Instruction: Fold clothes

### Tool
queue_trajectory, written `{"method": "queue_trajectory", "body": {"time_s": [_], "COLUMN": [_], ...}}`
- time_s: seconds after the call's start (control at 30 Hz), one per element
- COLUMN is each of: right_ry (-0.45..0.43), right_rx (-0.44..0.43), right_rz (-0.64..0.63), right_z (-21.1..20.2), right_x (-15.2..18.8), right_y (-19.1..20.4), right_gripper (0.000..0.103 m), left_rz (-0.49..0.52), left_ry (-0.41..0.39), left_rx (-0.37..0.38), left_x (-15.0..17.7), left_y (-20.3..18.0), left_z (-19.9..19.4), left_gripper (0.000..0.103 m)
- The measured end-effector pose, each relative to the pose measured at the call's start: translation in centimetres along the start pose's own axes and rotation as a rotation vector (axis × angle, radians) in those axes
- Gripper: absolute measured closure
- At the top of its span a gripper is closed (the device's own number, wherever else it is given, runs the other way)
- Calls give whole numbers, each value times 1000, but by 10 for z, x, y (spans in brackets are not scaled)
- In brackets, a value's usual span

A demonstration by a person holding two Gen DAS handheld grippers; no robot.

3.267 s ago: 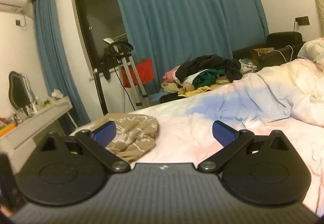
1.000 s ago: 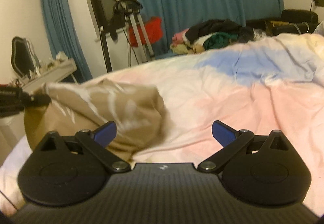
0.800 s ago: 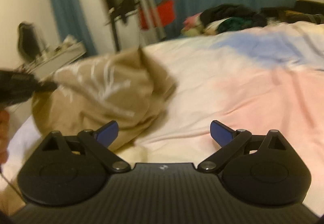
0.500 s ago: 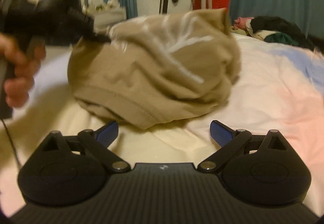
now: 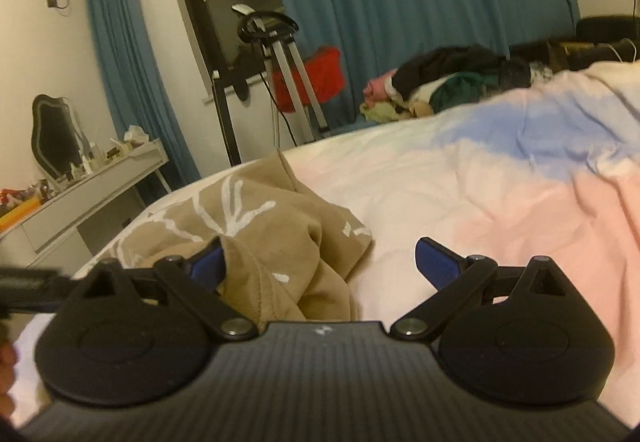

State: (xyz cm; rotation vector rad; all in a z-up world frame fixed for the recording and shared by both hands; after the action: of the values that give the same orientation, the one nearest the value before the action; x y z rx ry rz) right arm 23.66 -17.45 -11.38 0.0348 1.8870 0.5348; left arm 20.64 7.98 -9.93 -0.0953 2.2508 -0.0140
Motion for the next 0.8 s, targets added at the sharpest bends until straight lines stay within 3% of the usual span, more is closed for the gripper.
{"method": "queue_trajectory", "body": {"time_s": [0.17, 0.37, 0.53, 0.8], "right_ry": [0, -26, -42, -152], "right_rx": [-24, -32, 19, 56], "right_rz": [66, 104, 115, 219], "right_z": [-4, -10, -16, -37], "right_x": [-5, -10, -16, -42], "right_y": [-4, -7, -19, -43], "right_gripper": [4, 4, 4, 4], "left_rz": [144, 247, 331, 183], "left_ry": [-114, -243, -351, -406], "left_rx": [-15, -189, -335, -386], "left_x": [8, 22, 33, 19], "left_y": [-23, -64, -99, -75], "left_z": [-47, -36, -29, -55], "left_gripper": [14, 9, 9, 8]}}
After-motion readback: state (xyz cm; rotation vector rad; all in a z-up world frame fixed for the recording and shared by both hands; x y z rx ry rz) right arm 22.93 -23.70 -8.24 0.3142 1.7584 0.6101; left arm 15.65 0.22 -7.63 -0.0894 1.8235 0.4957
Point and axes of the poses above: each gripper's, at about its wrist camera, not at the fingertips, and z roughly the way its jaws point, y to its left, x to its underside, the point moved 7 cm from there along z, roughly the way its jaws point, and after that the axes turned 8 degrees about -x, right-handed, at the moved point
